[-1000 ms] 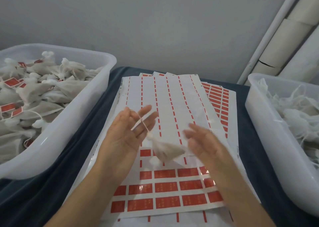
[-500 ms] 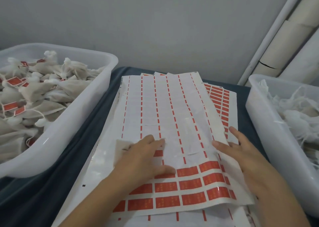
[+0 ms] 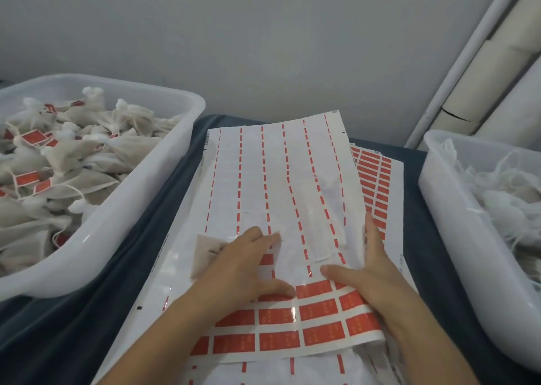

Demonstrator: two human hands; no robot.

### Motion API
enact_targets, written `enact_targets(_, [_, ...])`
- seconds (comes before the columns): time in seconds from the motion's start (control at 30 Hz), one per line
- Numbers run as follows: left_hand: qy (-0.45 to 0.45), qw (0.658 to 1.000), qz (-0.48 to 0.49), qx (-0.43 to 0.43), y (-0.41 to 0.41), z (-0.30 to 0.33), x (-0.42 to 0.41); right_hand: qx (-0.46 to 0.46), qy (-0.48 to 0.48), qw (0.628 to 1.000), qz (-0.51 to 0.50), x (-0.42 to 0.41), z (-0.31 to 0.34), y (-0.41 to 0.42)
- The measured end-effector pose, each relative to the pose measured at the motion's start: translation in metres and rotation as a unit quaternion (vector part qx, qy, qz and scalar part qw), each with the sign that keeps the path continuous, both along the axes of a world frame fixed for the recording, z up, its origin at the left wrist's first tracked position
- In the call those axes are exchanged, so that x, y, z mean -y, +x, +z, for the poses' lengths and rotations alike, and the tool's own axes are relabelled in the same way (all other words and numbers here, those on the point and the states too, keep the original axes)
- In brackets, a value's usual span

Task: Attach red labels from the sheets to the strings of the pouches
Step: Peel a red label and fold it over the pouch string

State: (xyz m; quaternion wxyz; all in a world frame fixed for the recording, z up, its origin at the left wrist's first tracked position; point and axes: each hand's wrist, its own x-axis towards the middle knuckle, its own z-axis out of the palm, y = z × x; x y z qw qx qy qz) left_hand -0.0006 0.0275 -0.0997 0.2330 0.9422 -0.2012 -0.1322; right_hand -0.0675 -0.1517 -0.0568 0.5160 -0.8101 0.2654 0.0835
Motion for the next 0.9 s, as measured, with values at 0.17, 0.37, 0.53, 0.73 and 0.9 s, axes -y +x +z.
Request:
enact_targets(0.17, [-0.008,1.000,-0.004,0.012,-0.003,0.002,0.003,0.032,-0.114,0.993,0.020,0.003,-0.003,0.000])
enact_targets(0.37, [-0.008,1.000,-0.002,0.021,-0.004,0.001,0.004,0.017,-0.261,0.963,0.060,0.003,-0.009,-0.001])
enact_targets(0.53, [0.006,0.999,0.003,0.037,-0.005,0.001,0.005,0.051,-0.231,0.970,0.060,0.002,-0.010,0.000])
enact_targets(0.73, [-0.003,0.999,0.003,0.039,-0.004,0.000,0.006,0.094,-0.021,0.995,-0.005,0.001,-0.003,-0.001])
enact_targets(0.9, [-0.012,0.999,0.003,0.038,-0.004,0.001,0.007,0.050,0.012,0.998,0.027,-0.010,-0.005,0.001])
